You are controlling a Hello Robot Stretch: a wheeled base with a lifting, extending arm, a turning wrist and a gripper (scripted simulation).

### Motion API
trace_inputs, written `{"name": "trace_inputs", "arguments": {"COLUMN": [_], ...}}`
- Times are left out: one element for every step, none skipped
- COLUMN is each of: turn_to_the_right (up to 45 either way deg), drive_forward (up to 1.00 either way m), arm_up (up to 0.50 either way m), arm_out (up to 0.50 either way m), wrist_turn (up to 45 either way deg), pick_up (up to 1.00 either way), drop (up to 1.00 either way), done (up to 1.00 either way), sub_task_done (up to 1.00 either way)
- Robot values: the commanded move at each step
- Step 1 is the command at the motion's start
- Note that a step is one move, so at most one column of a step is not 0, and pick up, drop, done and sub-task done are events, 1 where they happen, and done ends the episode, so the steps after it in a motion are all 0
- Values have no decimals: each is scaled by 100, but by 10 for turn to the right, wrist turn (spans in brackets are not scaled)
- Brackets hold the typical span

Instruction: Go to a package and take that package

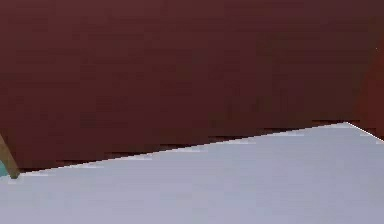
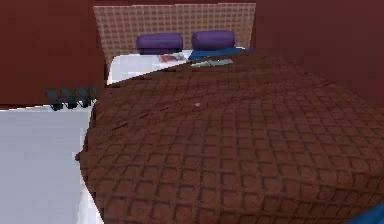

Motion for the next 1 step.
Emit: {"name": "trace_inputs", "arguments": {"turn_to_the_right": [-240], "drive_forward": [0], "arm_up": [0], "arm_out": [0], "wrist_turn": [0], "pick_up": [0], "drop": [0], "done": [0], "sub_task_done": [0]}}
